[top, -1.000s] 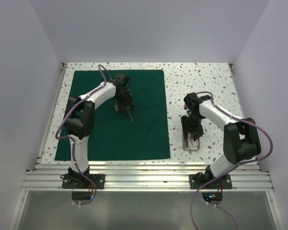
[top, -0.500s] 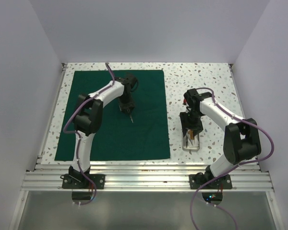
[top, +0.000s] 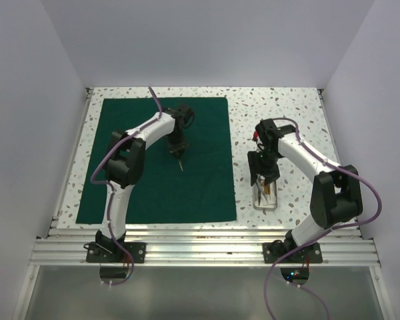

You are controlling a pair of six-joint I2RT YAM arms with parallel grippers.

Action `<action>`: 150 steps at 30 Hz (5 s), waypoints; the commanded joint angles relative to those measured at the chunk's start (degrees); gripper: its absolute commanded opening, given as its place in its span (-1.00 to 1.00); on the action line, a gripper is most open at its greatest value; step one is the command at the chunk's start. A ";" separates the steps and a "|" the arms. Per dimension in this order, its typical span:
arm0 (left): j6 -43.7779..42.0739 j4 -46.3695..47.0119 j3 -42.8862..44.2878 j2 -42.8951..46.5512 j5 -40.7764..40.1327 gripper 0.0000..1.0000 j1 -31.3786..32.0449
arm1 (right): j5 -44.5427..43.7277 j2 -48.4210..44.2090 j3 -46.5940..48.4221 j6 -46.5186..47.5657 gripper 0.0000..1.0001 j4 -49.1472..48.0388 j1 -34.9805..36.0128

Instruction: Prepare the surgical pack

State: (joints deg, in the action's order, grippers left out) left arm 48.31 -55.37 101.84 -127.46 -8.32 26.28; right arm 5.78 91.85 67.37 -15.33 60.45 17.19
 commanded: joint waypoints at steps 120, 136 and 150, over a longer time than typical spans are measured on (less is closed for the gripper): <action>-9.65 4.57 -27.66 53.97 1.56 1.00 -4.93 | -1.13 10.72 19.89 -12.95 -1.00 4.42 -9.11; -11.49 3.26 -31.43 60.93 -7.52 1.00 -5.36 | -4.01 26.77 39.29 -57.00 -1.00 -2.89 19.18; -8.59 2.29 -35.49 57.94 -6.45 1.00 -5.80 | -4.46 49.29 64.11 -63.94 -1.00 1.34 27.37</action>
State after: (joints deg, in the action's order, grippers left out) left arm 38.44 -53.30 66.30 -69.38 -14.15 21.04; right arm 2.44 140.84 126.52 -76.77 59.53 43.97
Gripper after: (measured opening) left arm 0.996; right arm 0.020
